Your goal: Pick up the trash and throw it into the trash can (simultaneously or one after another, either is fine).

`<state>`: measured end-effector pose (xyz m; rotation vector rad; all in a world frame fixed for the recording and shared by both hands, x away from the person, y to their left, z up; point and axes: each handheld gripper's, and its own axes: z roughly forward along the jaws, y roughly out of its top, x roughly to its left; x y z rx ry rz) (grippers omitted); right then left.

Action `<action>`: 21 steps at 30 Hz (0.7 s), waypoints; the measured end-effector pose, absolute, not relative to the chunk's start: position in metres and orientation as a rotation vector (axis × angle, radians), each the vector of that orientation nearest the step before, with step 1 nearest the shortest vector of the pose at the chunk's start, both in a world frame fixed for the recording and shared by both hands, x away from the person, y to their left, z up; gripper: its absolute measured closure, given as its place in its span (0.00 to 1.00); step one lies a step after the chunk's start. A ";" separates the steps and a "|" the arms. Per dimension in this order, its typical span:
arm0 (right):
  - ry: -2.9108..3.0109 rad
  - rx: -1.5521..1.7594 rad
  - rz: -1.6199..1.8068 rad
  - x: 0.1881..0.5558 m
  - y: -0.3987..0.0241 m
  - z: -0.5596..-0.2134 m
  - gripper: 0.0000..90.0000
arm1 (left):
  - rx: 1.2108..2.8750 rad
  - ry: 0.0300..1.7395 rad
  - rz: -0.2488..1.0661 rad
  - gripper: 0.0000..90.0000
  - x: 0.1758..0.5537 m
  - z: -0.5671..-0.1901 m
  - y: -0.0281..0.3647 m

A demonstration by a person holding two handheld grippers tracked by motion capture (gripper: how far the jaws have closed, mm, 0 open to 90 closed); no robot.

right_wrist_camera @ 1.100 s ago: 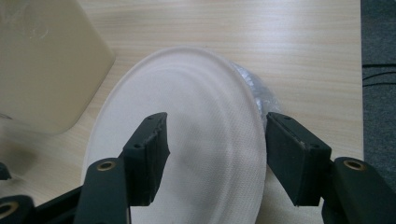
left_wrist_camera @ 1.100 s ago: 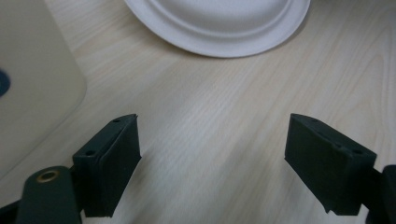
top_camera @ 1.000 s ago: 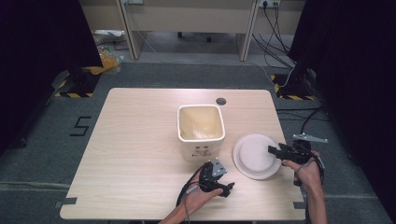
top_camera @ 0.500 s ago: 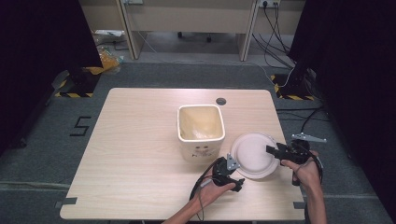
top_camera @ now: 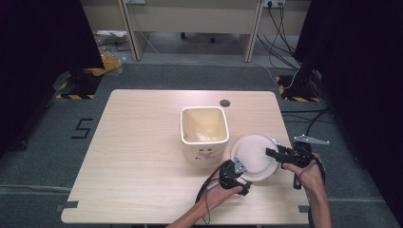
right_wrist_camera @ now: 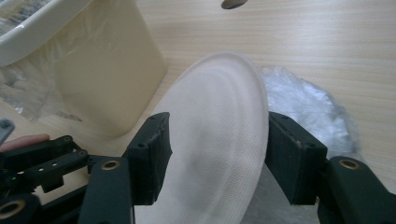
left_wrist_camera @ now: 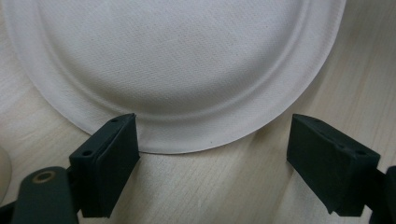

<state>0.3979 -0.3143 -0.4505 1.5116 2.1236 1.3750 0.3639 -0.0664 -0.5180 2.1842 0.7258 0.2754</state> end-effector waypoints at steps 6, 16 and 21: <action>2.176 1.473 1.418 0.396 -0.304 -0.449 0.53 | 2.193 0.718 0.278 0.17 0.363 -0.518 -0.070; 2.185 1.470 1.460 0.394 -0.300 -0.447 0.68 | 2.163 0.731 0.252 0.21 0.361 -0.518 -0.063; 2.189 1.455 1.523 0.392 -0.299 -0.444 0.73 | 2.176 0.709 0.278 0.21 0.351 -0.516 -0.051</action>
